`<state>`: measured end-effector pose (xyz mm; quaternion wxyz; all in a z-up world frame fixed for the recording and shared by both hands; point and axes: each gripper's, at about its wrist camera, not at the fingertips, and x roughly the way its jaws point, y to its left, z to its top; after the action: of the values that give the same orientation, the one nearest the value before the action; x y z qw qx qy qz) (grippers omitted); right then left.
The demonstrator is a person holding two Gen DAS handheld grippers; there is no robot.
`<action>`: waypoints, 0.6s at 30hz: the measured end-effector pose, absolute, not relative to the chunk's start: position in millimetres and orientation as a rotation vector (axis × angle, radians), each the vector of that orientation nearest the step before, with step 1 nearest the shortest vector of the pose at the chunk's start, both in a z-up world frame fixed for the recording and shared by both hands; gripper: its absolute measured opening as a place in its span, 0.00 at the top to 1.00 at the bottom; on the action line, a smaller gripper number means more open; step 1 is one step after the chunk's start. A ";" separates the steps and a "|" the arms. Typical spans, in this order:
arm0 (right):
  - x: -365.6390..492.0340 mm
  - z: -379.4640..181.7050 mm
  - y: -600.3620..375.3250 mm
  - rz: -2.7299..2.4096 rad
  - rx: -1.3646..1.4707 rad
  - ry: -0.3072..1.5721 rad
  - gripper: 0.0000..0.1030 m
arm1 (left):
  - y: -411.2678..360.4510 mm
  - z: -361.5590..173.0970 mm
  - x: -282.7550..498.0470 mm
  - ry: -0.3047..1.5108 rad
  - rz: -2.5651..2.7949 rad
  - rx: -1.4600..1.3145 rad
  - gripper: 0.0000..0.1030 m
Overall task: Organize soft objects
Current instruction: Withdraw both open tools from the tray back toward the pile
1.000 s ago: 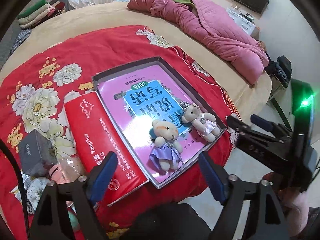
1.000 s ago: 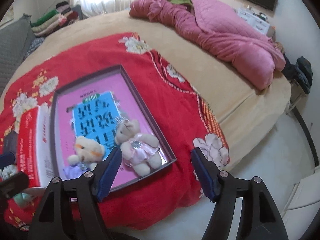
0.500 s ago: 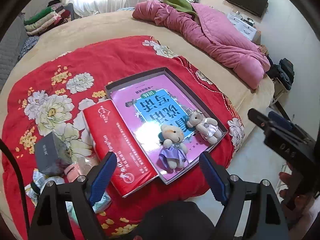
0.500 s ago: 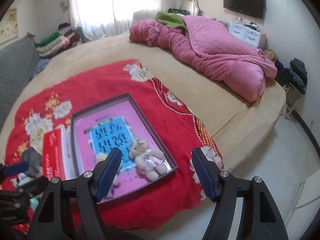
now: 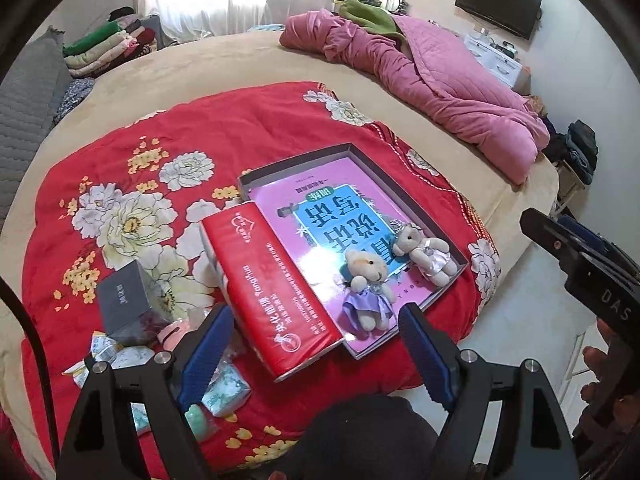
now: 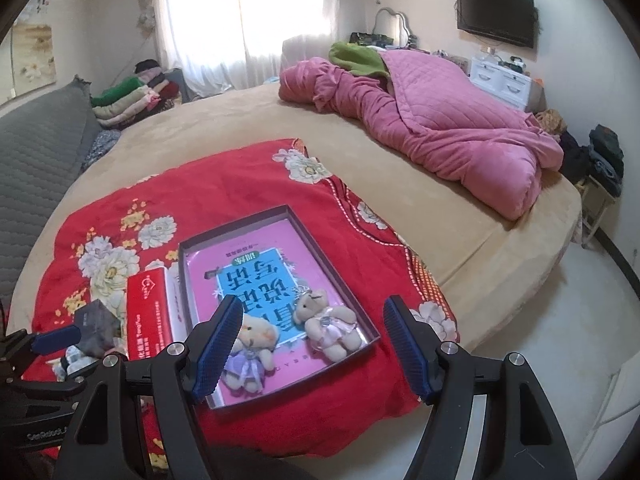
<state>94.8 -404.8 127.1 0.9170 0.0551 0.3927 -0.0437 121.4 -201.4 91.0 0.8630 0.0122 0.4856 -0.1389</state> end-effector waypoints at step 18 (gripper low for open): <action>84.5 149.8 -349.6 0.013 0.064 0.774 0.28 | -158.9 100.1 106.3 0.997 -0.219 -0.004 0.18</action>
<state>84.5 -349.6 149.8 0.9255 0.0314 0.3774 0.0065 106.3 -158.9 100.1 0.8726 -0.0017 0.4771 -0.1050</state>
